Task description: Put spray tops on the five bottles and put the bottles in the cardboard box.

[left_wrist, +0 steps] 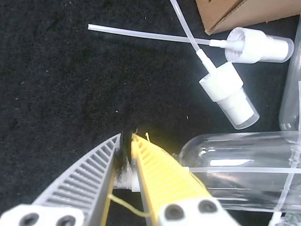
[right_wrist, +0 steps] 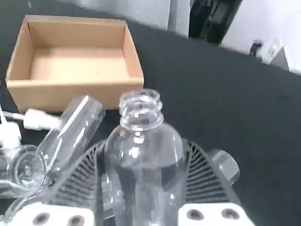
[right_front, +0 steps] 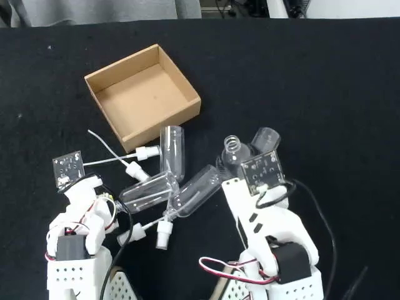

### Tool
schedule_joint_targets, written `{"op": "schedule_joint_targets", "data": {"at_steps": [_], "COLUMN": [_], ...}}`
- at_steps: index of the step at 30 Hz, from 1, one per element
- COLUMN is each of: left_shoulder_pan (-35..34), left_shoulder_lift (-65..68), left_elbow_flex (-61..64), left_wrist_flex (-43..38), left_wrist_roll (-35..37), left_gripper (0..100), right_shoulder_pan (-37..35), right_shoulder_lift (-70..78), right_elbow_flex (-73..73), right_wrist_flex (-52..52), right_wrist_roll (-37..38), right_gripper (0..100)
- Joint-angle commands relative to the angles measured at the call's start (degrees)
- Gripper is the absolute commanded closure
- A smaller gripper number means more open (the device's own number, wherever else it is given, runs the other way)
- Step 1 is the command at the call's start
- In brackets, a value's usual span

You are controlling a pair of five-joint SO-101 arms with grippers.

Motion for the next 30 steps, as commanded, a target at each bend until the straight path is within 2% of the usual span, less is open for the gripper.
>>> {"op": "schedule_joint_targets", "data": {"at_steps": [1, 6, 26, 28, 30], "left_shoulder_pan": [0.57, 0.57, 0.48, 0.57, 0.57], "left_shoulder_lift": [-0.88, -0.97, -0.97, -0.88, -0.88], "left_elbow_flex": [1.27, 0.84, -13.76, -14.64, -15.08], "left_wrist_flex": [0.18, -0.44, -0.44, -0.44, -0.44], "left_wrist_roll": [-0.70, -0.79, -1.05, -2.99, -8.97], "left_gripper": [97, 97, 97, 97, 97], "right_shoulder_pan": [-0.53, -0.53, -0.53, -0.53, -0.44], "right_shoulder_lift": [-5.58, -5.58, -5.58, -5.58, -5.58], "right_elbow_flex": [0.66, 1.27, 1.98, 1.98, 1.98], "right_wrist_flex": [-4.04, -4.40, -4.57, -4.57, -4.57], "right_wrist_roll": [-0.35, -0.35, -0.35, -0.35, -0.35], "right_gripper": [93.5, 93.6, 93.5, 93.6, 93.6]}}
